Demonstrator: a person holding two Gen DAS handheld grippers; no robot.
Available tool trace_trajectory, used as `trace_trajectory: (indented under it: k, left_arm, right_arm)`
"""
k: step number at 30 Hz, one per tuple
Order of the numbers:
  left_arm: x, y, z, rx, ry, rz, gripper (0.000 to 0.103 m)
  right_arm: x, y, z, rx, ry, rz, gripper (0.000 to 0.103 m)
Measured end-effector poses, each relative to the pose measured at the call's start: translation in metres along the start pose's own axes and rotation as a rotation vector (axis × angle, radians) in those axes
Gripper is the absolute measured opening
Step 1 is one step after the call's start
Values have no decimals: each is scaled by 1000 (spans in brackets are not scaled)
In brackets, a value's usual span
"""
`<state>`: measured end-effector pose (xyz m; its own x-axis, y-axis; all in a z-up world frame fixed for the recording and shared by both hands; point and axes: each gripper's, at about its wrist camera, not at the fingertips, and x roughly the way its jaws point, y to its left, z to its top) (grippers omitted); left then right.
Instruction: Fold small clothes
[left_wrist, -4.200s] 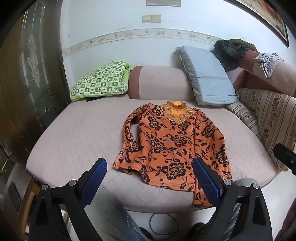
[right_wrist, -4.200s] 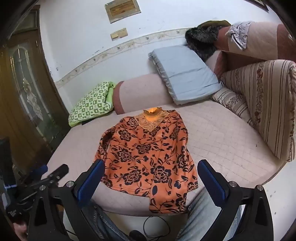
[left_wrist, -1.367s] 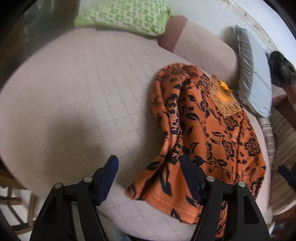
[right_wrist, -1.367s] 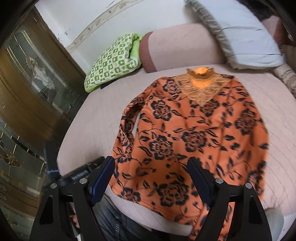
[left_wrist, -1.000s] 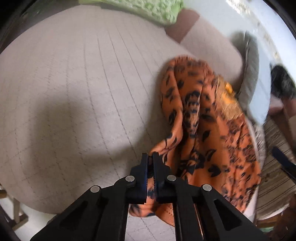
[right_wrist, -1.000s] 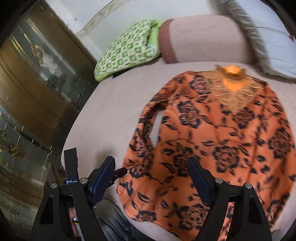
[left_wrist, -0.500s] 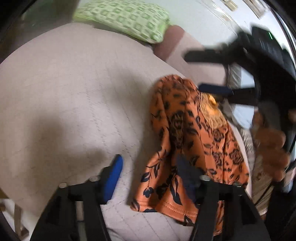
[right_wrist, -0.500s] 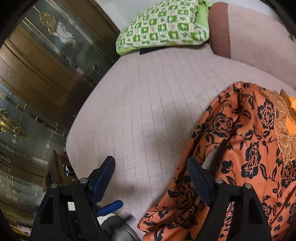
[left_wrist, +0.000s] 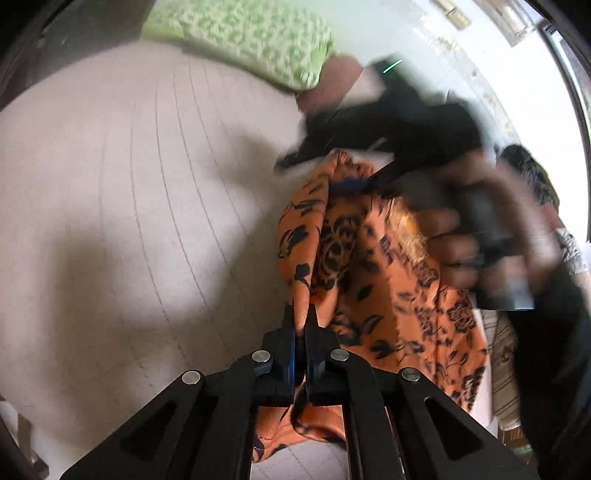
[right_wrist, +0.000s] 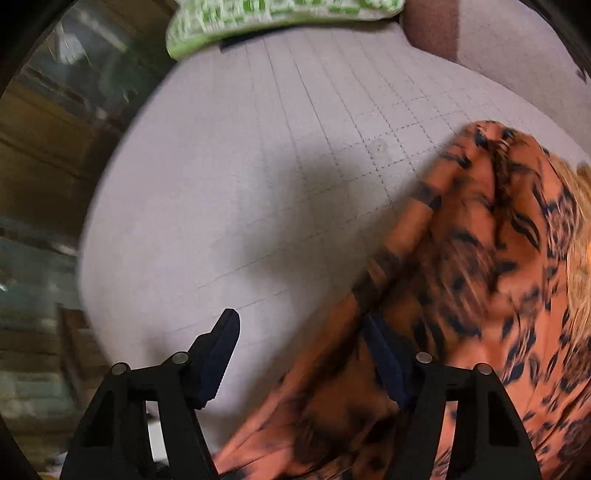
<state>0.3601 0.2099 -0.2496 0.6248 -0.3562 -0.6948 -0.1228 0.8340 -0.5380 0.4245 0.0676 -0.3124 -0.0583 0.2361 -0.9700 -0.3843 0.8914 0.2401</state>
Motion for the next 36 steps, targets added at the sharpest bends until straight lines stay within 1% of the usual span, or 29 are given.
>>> trace_trajectory:
  k: [1,2,3,4,6,7,8,10,12,14,16,18,19,21,22,23,25,26,27,28,29,30,31,32,34,35,36]
  left_arm:
    - [-5,-5,3,17,-19,11,2]
    - [-10,-10,6,36,-39,29,2]
    - [-14,-15,11,53,-56,43,2]
    - [-19,-18,15,58,-62,38,2]
    - [-35,-29,24,71,-93,20,2]
    - [-43,-38,28,89,-107,5,2]
    - [-53,-50,31,117,-121,-19,2]
    - [-71,-77,32,194,-141,-56,2]
    - [-83,-116,25,288,-135,-107,2]
    - [-82,-149,12,363,-100,-147,2]
    - [-71,-189,-11,463,-40,-160,2]
    - [-47,-216,-34,527,41,-173,3]
    - [-26,-227,-44,539,94,-183,3]
    - [20,-238,-69,525,211,-220,4]
    - [38,-241,-76,526,256,-224,4]
    - [57,-243,-87,517,314,-224,5]
    - [75,-240,-99,477,360,-196,6]
    - [78,-238,-101,452,367,-185,6]
    - [77,-236,-101,430,361,-185,9]
    - [71,-229,-94,400,348,-184,12]
    - [64,-226,-91,370,327,-176,22]
    - [59,-217,-85,334,293,-151,36]
    - [49,-197,-77,303,257,-118,42]
    - [46,-190,-68,275,221,-79,48]
    - [34,-165,-51,249,181,-25,48]
    - [36,-156,-42,238,161,4,49]
    - [39,-150,-28,222,132,36,52]
  right_arm:
    - [7,-2,2,30,23,3,57]
    - [14,-2,4,45,48,8,46]
    - [14,-1,6,43,45,-22,17]
    - [7,-1,5,48,28,-51,3]
    - [-27,-7,1,72,-53,37,4]
    - [-54,-12,-3,68,-114,72,4]
    - [-73,-18,-7,73,-150,117,4]
    - [-109,-34,-20,82,-208,202,4]
    - [-137,-53,-41,73,-244,262,4]
    - [-156,-80,-68,74,-269,306,4]
    - [-161,-101,-92,81,-296,325,4]
    - [-156,-135,-118,117,-308,340,4]
    - [-148,-157,-129,151,-310,347,4]
    - [-122,-200,-144,234,-307,340,4]
    - [-110,-221,-150,267,-299,339,5]
    - [-93,-240,-156,293,-284,332,9]
    - [-71,-266,-164,360,-262,305,10]
    - [-67,-275,-171,382,-255,322,10]
    - [-70,-277,-176,371,-267,351,10]
    - [-75,-275,-179,357,-281,360,11]
    - [-84,-269,-184,334,-304,353,19]
    - [-91,-264,-190,314,-332,344,34]
    - [-98,-261,-195,299,-365,346,41]
    - [-106,-255,-200,287,-392,366,48]
    - [-118,-245,-203,270,-415,414,49]
    - [-126,-240,-200,250,-427,432,49]
    - [-128,-236,-196,237,-431,434,51]
